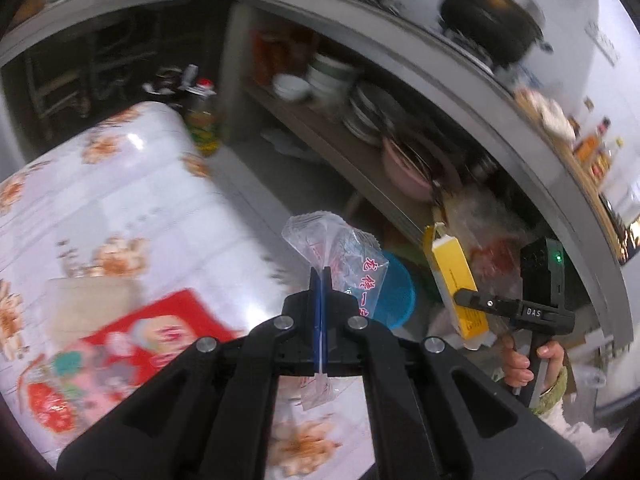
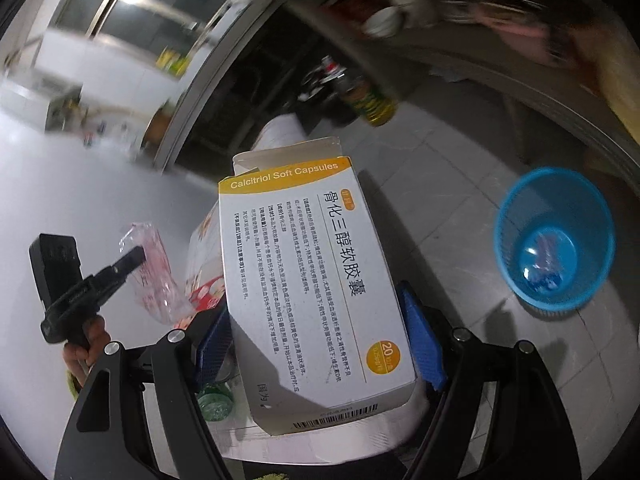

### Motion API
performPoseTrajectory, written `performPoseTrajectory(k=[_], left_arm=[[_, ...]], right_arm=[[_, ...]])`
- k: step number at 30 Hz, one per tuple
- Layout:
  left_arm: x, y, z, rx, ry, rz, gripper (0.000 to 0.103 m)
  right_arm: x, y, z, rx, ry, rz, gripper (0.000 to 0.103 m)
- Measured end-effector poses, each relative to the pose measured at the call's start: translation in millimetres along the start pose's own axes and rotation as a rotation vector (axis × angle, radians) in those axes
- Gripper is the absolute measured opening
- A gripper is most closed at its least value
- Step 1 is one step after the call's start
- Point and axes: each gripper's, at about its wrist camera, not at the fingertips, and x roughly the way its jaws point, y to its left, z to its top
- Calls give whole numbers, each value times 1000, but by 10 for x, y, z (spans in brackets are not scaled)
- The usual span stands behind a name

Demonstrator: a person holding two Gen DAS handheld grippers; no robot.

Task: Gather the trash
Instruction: 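Carry both items to the blue wastebasket and release them inside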

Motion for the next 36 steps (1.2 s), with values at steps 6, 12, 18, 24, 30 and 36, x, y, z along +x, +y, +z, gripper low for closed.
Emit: performPoseTrajectory(k=[6,12,18,24,30,36], left_arm=[[869,-678,94,25,135,-79,0],[1966,-1234,-84,-38,358,-157,0],[2982,-1540,-299,-88,527,-137,0],[3597,-1557,-165,-151,506,-98,28],[3816,-1328,-127,-270,465,-89,68],[3595,-1155,-132,-282,465,-92,68]], right_arm=[[-288,-783,-131,180,-86,-65,75],[-362,-1619,-254,360,-140,-143,75],[-112,-2223,-229,501,-146,-167,75],[241,-2578,121,514,-168,-173,83],[681,-2918,245,527,-166,-344,85],[695,-2930,-23,525,-157,-350,85]])
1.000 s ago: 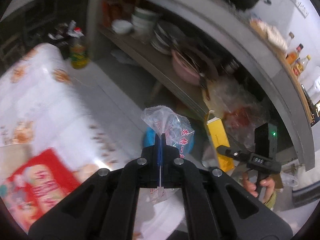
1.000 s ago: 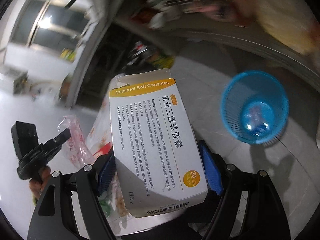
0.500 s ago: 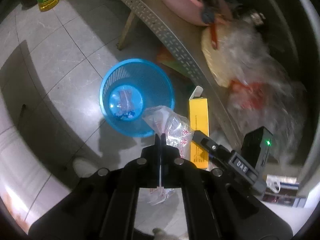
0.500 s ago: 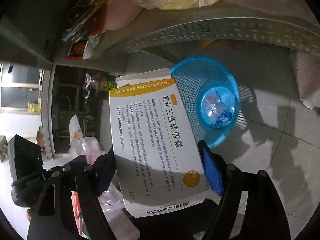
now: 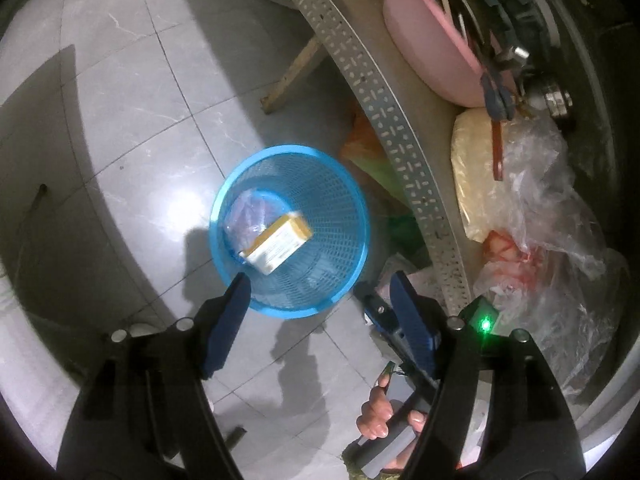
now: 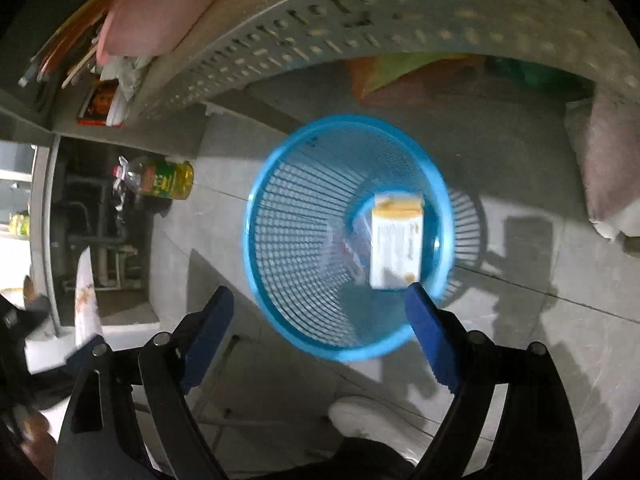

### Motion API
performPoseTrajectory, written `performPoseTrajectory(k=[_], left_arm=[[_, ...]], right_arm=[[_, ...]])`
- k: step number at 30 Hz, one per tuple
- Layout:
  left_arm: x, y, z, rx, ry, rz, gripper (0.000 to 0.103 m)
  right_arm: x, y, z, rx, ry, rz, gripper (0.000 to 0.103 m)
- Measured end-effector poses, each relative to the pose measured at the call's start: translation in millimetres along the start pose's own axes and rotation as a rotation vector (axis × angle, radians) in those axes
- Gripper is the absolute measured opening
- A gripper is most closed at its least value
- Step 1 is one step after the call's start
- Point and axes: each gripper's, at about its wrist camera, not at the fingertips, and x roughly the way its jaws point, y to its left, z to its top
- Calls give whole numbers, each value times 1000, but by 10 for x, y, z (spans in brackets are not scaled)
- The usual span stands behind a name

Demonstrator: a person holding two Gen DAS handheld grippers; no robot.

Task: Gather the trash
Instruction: 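Carry both items to the blue wastebasket and release them inside, then move both tools back over the table toward the trash pile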

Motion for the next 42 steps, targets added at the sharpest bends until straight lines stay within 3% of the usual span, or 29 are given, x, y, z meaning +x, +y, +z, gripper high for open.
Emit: performPoseTrajectory(k=[7,11,15,18,21,26,29,35,42], left_arm=[[-754,5,-341,78,-70,-59,68],[-1409,15,-828,206,-144,-75,74],[-2040,230,-1383,257,-245,-103,82],[-2524,601,-1881,208,-374,-154,83],[-2881,1010,-2386,136,-520,-154,84],[-3364,1682,-3278,-14,-765,-76,85],[-3511,1967,-3660,-71,-856,-8,85],[-3670,2431,-3993,-151,-923,122,85],[-3731,2647,-3958,-169,-976,82,85]], right_arm=[[-499,10,-478,-109,-40,-35,85],[-825,200,-780,-245,-60,-50,85],[-1158,493,-1005,-381,-82,-11,85],[-1403,777,-1146,-460,-87,62,85],[-1619,1080,-1301,-549,-103,139,85],[-1722,1594,-1643,-689,-37,242,85],[-1692,1891,-1880,-755,22,279,85],[-1604,2388,-2389,-831,143,387,85],[-1429,2801,-2804,-810,338,522,85]])
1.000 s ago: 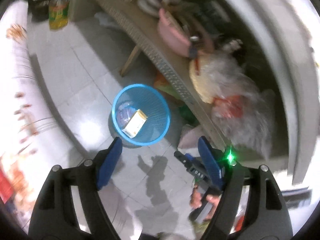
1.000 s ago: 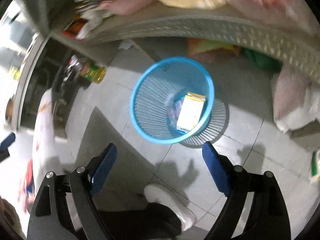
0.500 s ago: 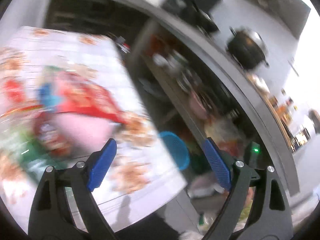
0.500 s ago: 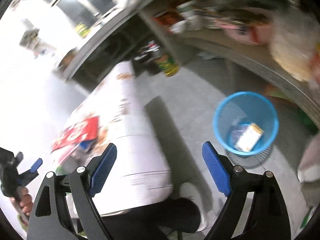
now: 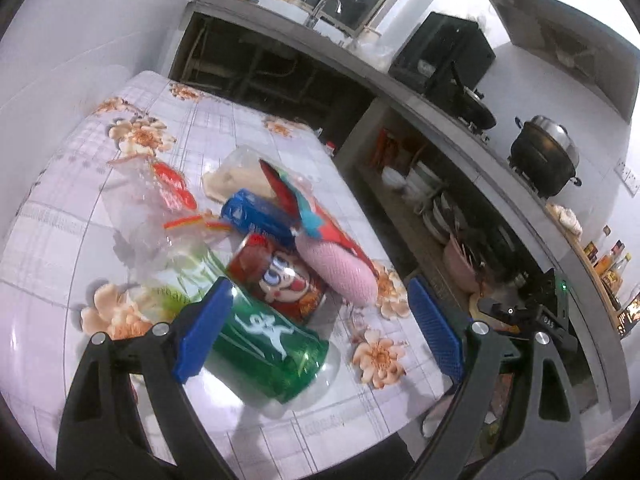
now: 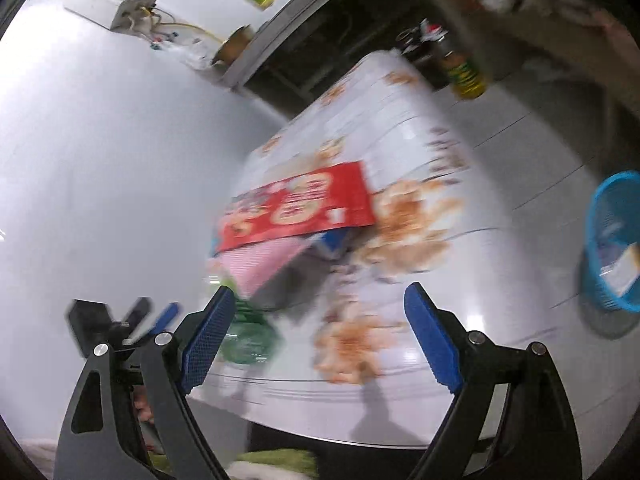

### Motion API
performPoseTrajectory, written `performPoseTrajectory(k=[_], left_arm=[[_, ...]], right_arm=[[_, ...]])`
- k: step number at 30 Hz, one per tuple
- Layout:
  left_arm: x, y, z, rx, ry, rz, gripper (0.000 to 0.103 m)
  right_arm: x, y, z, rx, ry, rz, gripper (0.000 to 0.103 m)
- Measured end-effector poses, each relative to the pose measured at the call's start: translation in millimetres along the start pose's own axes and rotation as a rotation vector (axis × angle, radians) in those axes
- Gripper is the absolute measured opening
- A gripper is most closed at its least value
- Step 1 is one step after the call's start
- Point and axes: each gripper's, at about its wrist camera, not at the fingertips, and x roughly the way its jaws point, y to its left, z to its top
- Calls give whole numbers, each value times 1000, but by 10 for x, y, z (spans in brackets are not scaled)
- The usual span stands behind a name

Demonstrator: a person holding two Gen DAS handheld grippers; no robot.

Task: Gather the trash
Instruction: 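Move both tools back over the table toward the trash pile, then grasp the red snack bag with the left tool while the right tool grasps the pink sponge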

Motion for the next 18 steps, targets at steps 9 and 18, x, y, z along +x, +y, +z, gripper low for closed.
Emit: performPoseTrajectory(k=[9,18], left_arm=[[382,67,379,-40,40,-44,69],[1115,269,685,-177,248,-39,51]], right_arm=[[547,-46,271,240,53,141,68],[968,-503,465,443,52,70,60]])
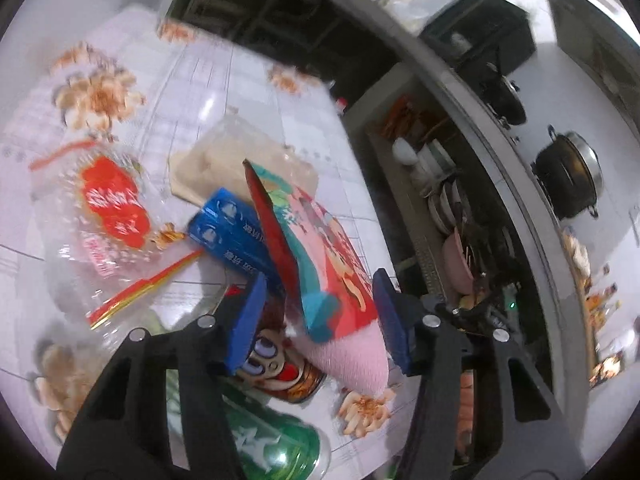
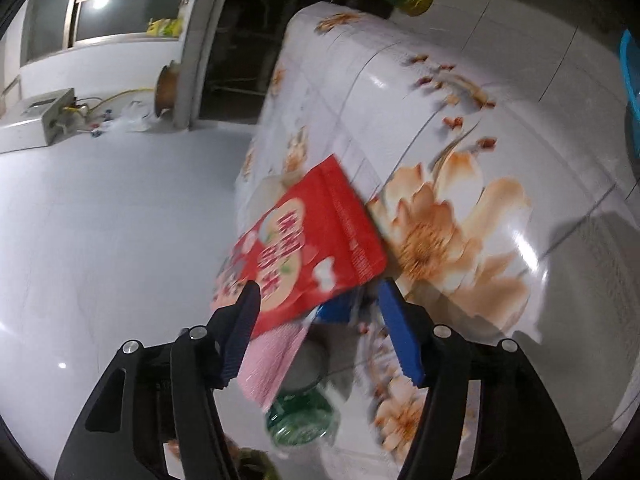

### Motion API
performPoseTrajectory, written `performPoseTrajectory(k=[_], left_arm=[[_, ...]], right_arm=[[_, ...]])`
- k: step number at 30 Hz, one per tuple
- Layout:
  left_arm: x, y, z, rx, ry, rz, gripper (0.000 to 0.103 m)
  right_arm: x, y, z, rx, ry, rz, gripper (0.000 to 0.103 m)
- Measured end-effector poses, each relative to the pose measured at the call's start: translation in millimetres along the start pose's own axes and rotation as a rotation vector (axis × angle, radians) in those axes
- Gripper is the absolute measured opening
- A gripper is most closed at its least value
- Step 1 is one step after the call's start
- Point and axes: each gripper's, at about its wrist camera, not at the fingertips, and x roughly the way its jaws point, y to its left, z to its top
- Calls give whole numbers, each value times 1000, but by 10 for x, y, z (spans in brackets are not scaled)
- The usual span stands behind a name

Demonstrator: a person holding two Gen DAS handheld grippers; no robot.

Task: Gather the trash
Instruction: 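Grasp the red snack bag with the left tool while the right tool grasps the pink sponge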

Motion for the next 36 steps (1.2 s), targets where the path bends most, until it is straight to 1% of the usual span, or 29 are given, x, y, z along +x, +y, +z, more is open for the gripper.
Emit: performPoseTrajectory(k=[3,4,7,8,11,13,14,17,19,20,22,23,25,27,29,32,34,36], left_arm=[[149,95,102,-59,46,-16,51],[186,121,122,-74,57,-23,50],[284,172,170,-111,76,-28,44],[306,186,183,-118,74,-29,41],[333,189,197,-126,69,-39,34],[325,155,194,-112,52,-51,31],[293,148,193,-100,44,-59,30],[258,71,222,-47,27,-73,30],[263,26,227,-32,28,-79,27],[278,10,230,-28,32,-81,24],[312,3,239,-31,41,-89,16],[324,3,241,-37,42,-95,11],[341,-6,237,-46,41,-107,7],[345,-1,233,-52,34,-120,3],[346,-3,231,-58,24,-126,2],[322,6,232,-63,9,-147,1],[300,-10,221,-60,-4,-165,0],[279,-30,211,-51,-16,-178,0]], right_arm=[[35,16,98,-32,-26,-48,58],[78,13,147,-44,-21,-58,58],[236,-3,251,-56,21,-87,55],[299,12,276,-74,40,-93,50],[376,35,301,-109,66,-97,46],[407,61,305,-126,73,-96,38],[417,92,307,-136,76,-90,32],[434,172,300,-178,87,-81,21],[431,229,294,-211,88,-85,20],[421,253,289,-225,88,-82,18],[367,279,280,-244,81,-85,18],[341,303,276,-260,71,-94,18],[273,357,248,-300,55,-98,18],[197,439,199,-356,36,-115,18],[86,548,130,-439,2,-155,18],[-81,686,-10,-553,-33,-186,20],[-200,811,-177,-666,-40,-177,29],[-239,914,-327,-770,-28,-158,49]])
